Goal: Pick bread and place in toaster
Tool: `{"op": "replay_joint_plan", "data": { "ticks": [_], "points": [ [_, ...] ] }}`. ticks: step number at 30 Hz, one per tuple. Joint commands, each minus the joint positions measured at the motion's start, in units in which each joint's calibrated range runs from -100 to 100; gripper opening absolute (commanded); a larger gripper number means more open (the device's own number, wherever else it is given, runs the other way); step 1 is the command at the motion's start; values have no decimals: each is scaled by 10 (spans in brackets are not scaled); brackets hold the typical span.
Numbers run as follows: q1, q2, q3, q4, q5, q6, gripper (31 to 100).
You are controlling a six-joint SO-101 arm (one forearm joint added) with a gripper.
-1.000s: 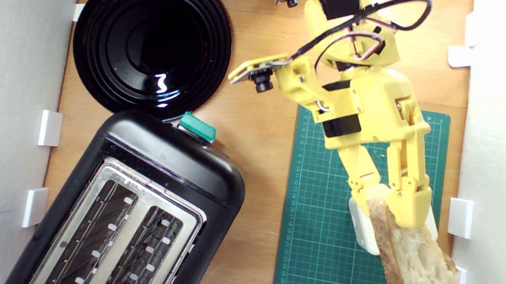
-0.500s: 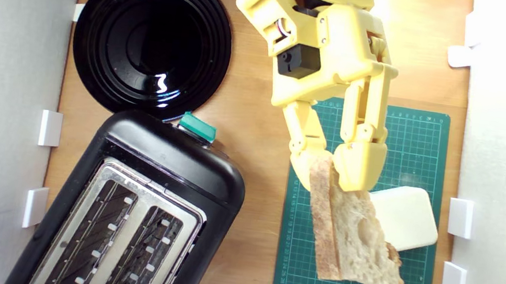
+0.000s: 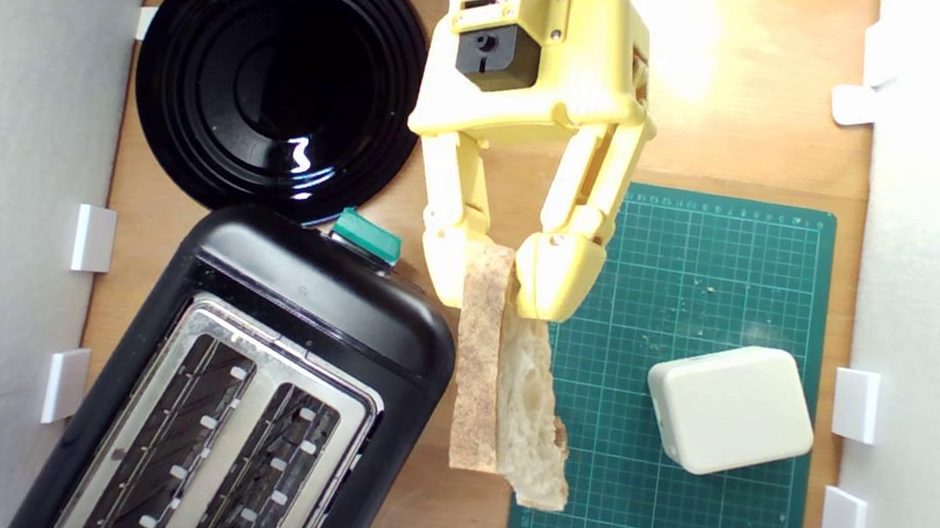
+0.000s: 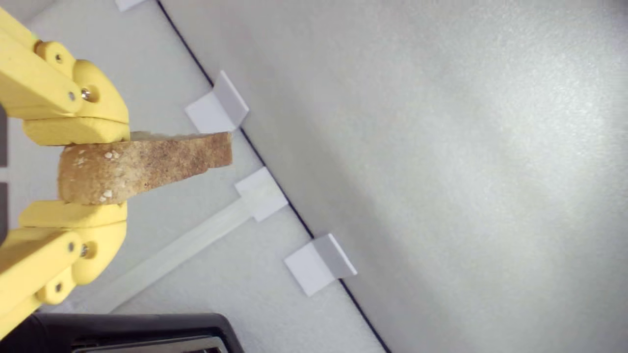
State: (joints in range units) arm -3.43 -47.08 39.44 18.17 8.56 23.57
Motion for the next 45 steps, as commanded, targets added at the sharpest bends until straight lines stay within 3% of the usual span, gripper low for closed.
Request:
{"op": "replay_joint_plan", "data": {
  "ticks": [1, 7, 15, 27, 45],
  "points": [
    [27, -13, -46, 16, 2, 15, 567],
    [63, -15, -46, 16, 2, 46, 567],
    [121, -22, -46, 71, 2, 47, 567],
    [175, -22, -93, 74, 76, 92, 567],
    [175, -12, -135, 64, 194, 166, 567]
  ]
}}
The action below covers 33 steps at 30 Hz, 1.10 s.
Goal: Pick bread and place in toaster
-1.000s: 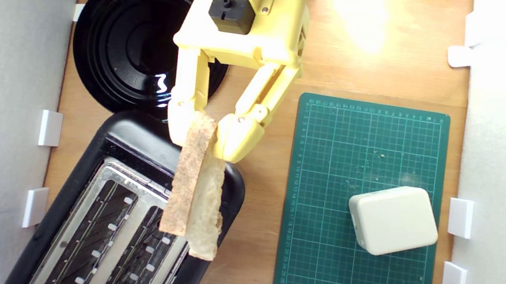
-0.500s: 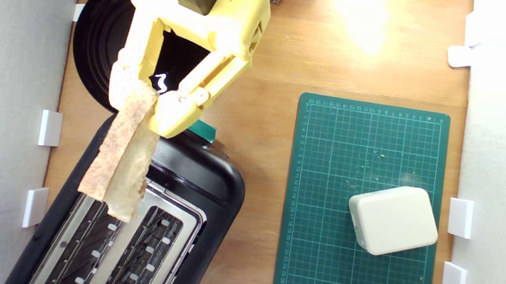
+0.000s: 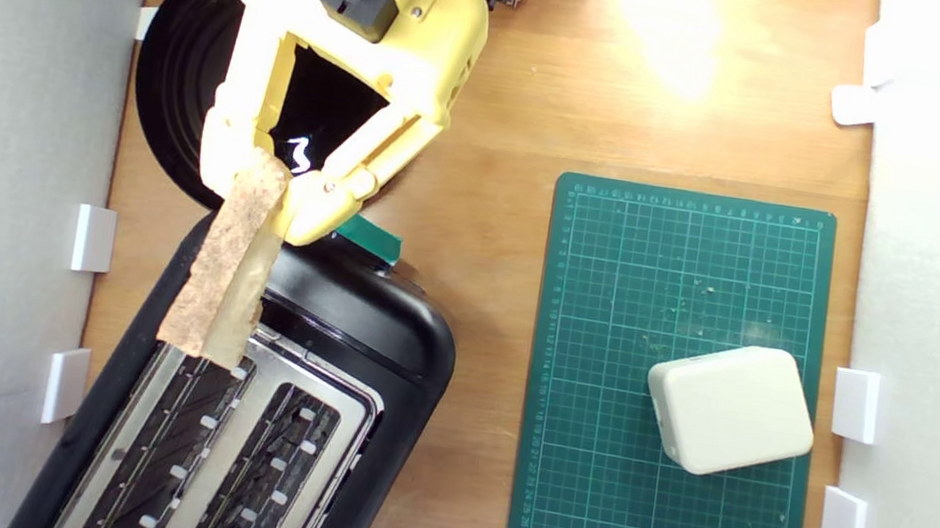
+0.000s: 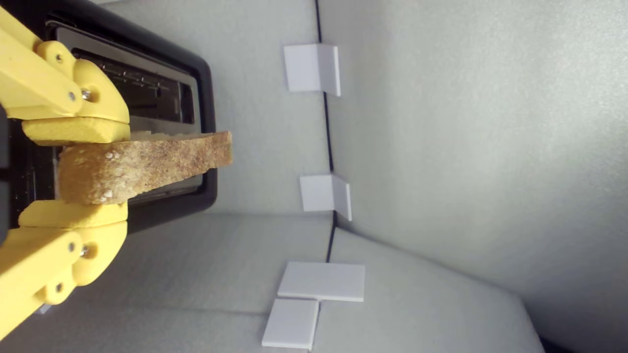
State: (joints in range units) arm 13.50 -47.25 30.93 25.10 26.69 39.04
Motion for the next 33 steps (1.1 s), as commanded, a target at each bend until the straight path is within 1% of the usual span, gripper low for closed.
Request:
{"op": "replay_joint_plan", "data": {
  "ticks": [1, 5, 8, 11, 15, 19, 23, 33],
  "points": [
    [6, -10, -50, -5, 17, 18, 567],
    [10, 15, -64, -2, 22, 28, 567],
    [25, 33, -86, -4, 23, 33, 567],
    [27, 54, -105, -6, 36, 45, 567],
    [24, 87, -152, -6, 77, 45, 567],
    [21, 111, -176, -6, 84, 41, 567],
    [26, 130, -193, -42, 84, 44, 567],
    [25, 160, -195, -46, 84, 41, 567]
  ]
}}
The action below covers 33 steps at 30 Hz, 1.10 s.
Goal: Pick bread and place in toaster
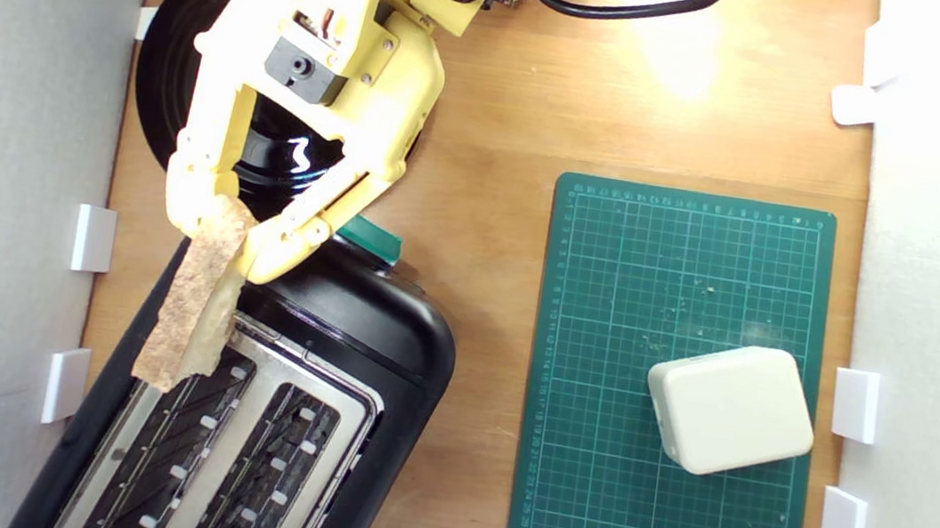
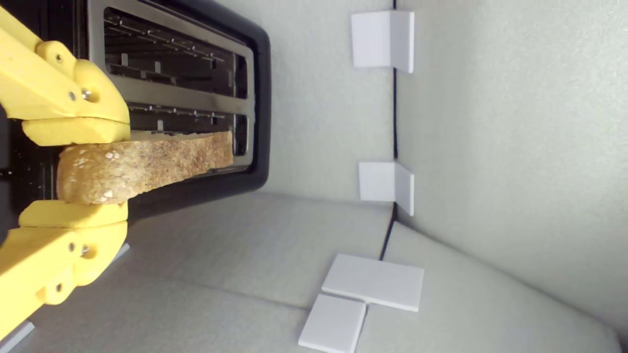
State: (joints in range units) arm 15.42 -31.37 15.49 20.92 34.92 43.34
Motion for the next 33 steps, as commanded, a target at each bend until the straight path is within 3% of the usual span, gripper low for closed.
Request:
{"op": "replay_joint_plan", "data": {
  "ticks": [1, 25, 33],
  "points": [
    [5, 4, -41, -4, 2, -2, 567],
    [9, 75, -41, -22, -1, -2, 567],
    [37, 102, -41, -22, -2, 0, 567]
  ]
}}
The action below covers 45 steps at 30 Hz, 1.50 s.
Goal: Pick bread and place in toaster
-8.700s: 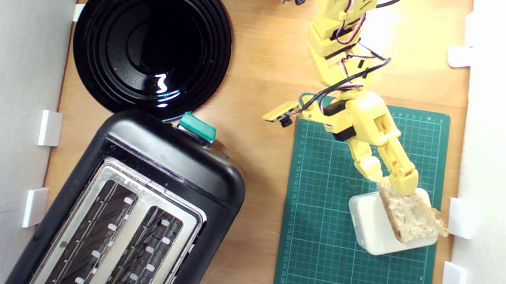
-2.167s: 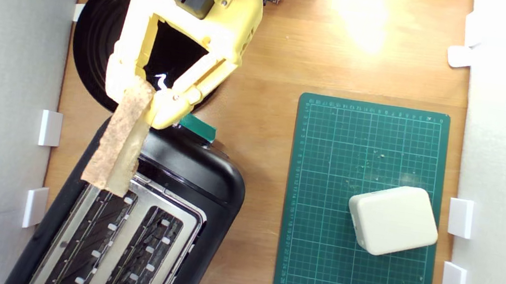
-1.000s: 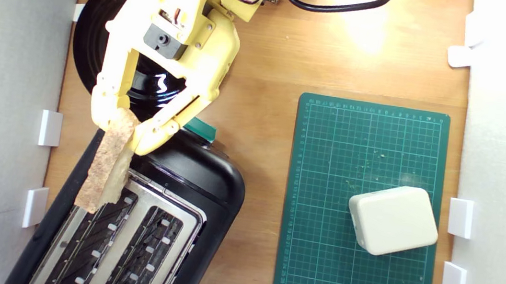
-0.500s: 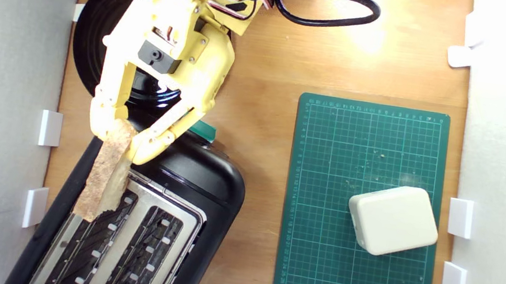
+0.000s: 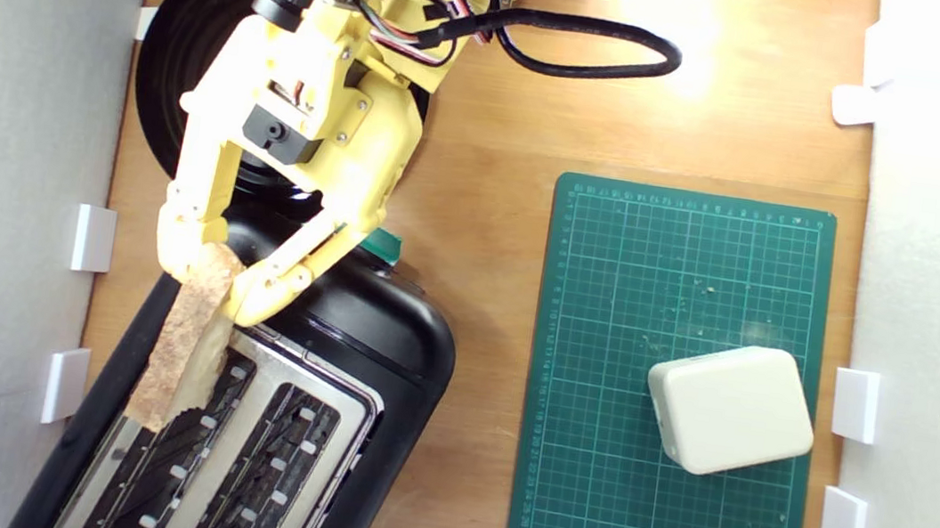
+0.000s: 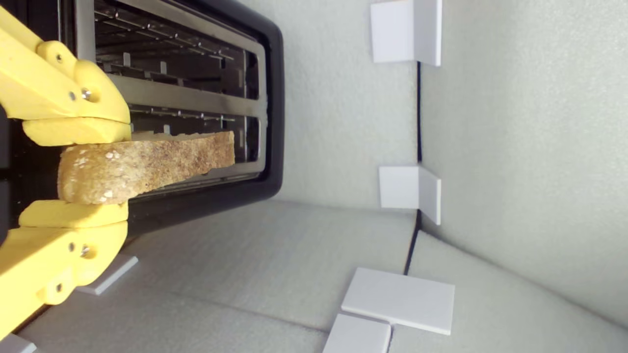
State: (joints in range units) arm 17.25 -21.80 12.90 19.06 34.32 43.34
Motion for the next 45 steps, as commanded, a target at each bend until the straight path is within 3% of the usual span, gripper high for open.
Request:
{"op": "replay_joint_plan", "data": {
  "ticks": [1, 30, 37, 45],
  "points": [
    [20, 12, -15, -3, 4, -1, 567],
    [26, 169, -115, -37, 7, -3, 577],
    [20, 166, -115, -37, 7, -3, 720],
    [18, 166, -114, -37, 7, -3, 747]
  ]
}}
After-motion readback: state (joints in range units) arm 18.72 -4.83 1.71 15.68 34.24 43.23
